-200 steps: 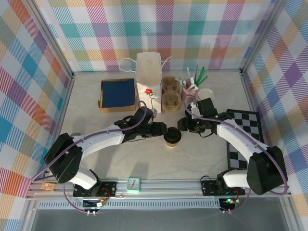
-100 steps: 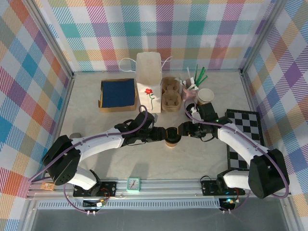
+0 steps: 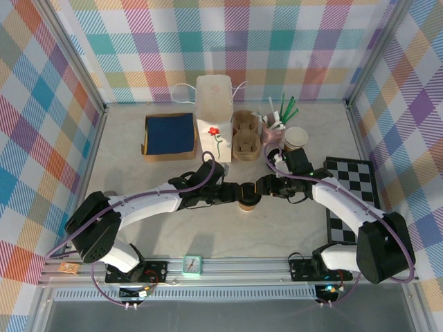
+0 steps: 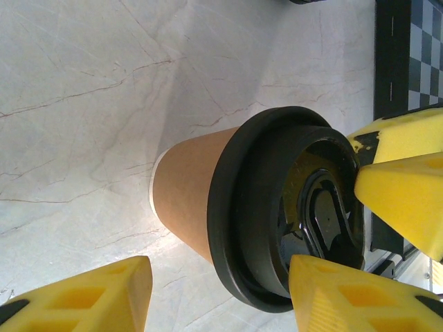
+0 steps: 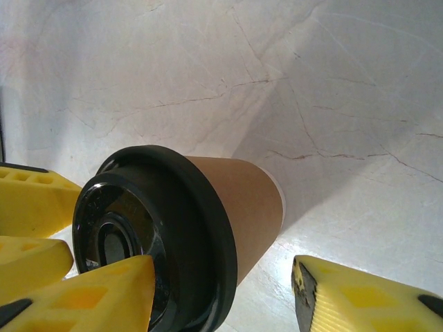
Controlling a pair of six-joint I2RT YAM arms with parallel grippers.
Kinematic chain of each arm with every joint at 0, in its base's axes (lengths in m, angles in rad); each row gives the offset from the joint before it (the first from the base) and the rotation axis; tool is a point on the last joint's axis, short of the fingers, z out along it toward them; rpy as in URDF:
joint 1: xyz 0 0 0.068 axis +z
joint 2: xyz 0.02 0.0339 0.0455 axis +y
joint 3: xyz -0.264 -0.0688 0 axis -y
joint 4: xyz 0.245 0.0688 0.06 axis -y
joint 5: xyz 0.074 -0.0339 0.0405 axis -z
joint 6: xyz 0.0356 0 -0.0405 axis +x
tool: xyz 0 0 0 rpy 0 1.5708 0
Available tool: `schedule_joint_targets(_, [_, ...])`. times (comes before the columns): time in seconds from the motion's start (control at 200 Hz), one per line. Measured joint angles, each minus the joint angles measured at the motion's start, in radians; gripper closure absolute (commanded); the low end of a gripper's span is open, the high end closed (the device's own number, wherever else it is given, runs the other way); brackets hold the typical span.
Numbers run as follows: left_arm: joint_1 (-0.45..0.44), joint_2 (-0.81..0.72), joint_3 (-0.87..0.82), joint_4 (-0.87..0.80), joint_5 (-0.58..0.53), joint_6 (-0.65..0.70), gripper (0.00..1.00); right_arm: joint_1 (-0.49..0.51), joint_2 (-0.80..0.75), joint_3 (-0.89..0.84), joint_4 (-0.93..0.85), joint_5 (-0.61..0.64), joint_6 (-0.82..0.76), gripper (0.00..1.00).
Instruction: Pack the takeout coffee
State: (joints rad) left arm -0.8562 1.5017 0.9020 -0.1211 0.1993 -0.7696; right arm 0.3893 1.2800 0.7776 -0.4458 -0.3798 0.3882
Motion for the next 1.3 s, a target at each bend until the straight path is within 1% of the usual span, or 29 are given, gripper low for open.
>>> schedule_joint_targets(0.66, [0.000,0.018,0.031,0.020,0.002,0.000,0.45,0.000,0.008,-0.011,0.027,-0.014,0.015,0.46])
schedule_joint_targets(1.045, [0.000,0.048,0.026,0.025,0.016,-0.008,0.48,0.000,0.008,-0.011,0.027,-0.014,0.015,0.47])
schedule_joint_targets(1.3, [0.000,0.038,-0.032,0.117,0.022,-0.034,0.53,0.000,0.008,-0.011,0.027,-0.007,0.015,0.47])
